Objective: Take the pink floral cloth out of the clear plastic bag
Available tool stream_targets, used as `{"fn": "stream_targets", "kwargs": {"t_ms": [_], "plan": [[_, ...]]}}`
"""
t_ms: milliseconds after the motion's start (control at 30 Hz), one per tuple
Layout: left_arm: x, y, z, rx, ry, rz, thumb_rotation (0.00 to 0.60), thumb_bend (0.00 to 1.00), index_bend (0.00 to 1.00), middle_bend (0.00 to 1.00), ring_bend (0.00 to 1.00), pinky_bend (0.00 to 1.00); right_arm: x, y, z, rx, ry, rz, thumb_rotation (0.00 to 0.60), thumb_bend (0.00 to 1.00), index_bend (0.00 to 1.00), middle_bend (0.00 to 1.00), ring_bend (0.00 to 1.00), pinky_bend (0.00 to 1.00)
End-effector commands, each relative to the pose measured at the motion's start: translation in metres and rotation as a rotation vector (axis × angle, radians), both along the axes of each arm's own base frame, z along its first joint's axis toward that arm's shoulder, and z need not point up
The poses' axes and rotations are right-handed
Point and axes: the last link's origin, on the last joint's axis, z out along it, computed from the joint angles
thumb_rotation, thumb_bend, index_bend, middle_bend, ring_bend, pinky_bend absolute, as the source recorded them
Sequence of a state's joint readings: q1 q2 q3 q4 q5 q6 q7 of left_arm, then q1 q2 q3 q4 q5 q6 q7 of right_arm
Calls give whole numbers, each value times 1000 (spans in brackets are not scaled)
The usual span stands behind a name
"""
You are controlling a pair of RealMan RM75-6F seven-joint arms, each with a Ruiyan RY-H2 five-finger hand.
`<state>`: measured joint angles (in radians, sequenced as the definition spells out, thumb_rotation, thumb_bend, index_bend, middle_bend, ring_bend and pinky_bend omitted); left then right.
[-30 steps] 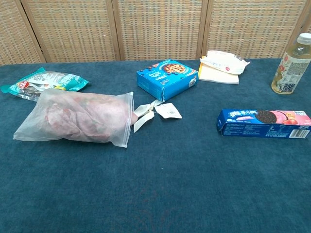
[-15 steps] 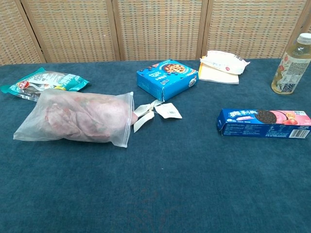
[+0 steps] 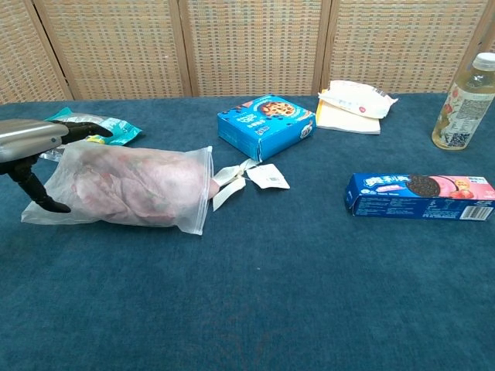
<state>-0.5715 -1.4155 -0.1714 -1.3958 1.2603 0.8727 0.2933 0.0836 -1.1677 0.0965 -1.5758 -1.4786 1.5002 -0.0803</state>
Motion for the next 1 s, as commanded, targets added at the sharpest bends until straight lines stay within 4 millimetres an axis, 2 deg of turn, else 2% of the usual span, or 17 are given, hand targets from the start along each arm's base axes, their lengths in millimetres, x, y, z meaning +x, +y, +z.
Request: {"fn": "stream_targets", "kwargs": {"t_ms": [33,367,433,467,500,533,567,600,667,700,767,1000], "plan": [[4,6,-8,-14,-1,5,600,118,0,0,0,0,0,0,0,0,-1,0,600,0,0,0,0,0],[12,23,-38,-58,-10,73,600,122,0,0,0,3,-3,-1,-1,5,-1,-10,600,0,0,0,0,0],[14,26,-41,-42,-36,79,600,124,0,10,16,89,-3,-1,-1,4,0,-11,600,0,0,0,0,0],[15,26,-42,-34,-46,81,600,124,3,56,68,195,-3,-1,-1,4,0,-11,600,0,0,0,0,0],[15,27,-44,-26,-60,83,600,124,28,131,145,324,-3,-1,-1,4,-1,-13,600,0,0,0,0,0],[15,27,-45,-25,-71,87,600,124,64,198,209,404,-4,-1,-1,4,-1,-13,600,0,0,0,0,0],[14,27,-46,-24,-79,92,600,125,147,303,297,505,-4,-1,-1,4,-1,-15,600,0,0,0,0,0],[14,27,-46,-22,-82,93,600,145,253,397,371,581,-4,-1,-1,4,0,-15,600,0,0,0,0,0],[13,27,-46,-16,-102,99,600,223,412,523,465,653,-4,-1,-1,4,1,-17,600,0,0,0,0,0],[13,27,-45,-10,-117,101,600,282,474,566,496,675,-4,-1,-1,4,2,-17,600,0,0,0,0,0],[15,27,-42,14,-164,96,600,341,524,597,518,691,-3,0,-2,7,4,-16,600,0,0,0,0,0],[32,20,-22,48,-432,-30,600,370,551,609,526,695,2,-2,-11,72,-69,-8,600,0,0,0,0,0]]}}
